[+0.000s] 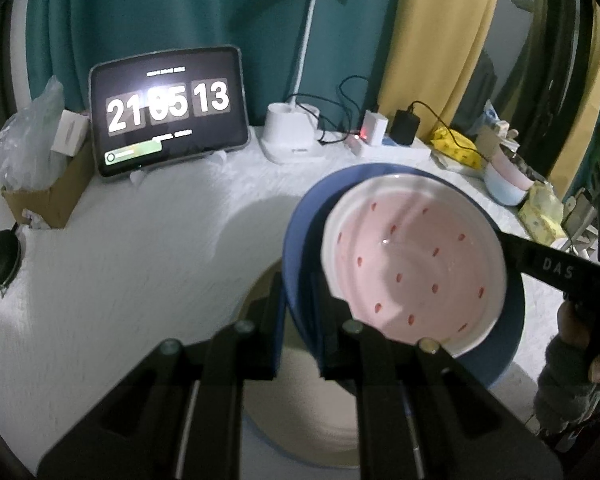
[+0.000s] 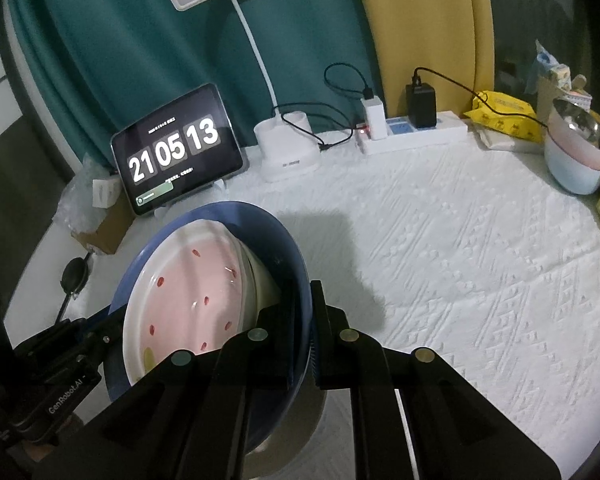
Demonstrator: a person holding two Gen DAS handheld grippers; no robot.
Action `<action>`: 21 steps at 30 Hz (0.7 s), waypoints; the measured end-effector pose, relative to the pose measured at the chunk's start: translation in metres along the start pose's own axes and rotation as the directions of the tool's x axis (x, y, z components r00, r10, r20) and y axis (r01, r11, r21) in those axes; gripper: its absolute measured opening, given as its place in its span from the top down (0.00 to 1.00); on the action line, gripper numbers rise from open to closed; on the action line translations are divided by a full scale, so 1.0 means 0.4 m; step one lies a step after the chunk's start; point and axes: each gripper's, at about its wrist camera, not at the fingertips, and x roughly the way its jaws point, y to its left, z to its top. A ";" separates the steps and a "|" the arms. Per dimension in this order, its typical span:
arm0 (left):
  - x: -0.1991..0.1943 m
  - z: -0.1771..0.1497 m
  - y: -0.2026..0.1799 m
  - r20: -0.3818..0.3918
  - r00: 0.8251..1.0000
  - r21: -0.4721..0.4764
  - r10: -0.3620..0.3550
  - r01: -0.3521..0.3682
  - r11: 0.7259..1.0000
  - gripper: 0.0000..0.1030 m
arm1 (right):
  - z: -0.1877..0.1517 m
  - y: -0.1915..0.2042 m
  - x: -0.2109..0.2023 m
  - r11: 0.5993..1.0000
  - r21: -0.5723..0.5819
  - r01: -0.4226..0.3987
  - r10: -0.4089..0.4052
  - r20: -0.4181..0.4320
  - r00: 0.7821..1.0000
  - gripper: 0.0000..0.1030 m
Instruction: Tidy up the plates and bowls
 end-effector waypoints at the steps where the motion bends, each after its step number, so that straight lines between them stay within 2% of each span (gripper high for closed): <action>1: 0.000 -0.001 0.000 -0.002 1.000 0.001 0.003 -0.003 1.000 0.90 | -0.001 -0.001 0.003 1.000 0.002 -0.001 0.001 -0.005 1.000 0.91; 11: 0.012 -0.004 0.001 -0.014 1.000 0.003 0.011 -0.011 1.000 0.89 | -0.011 -0.013 0.030 1.000 0.016 0.002 -0.001 -0.036 0.999 0.90; 21: 0.015 0.001 0.004 -0.006 0.999 0.027 0.036 -0.036 0.999 0.85 | -0.013 0.001 0.035 0.999 -0.025 0.038 -0.039 -0.033 0.999 0.90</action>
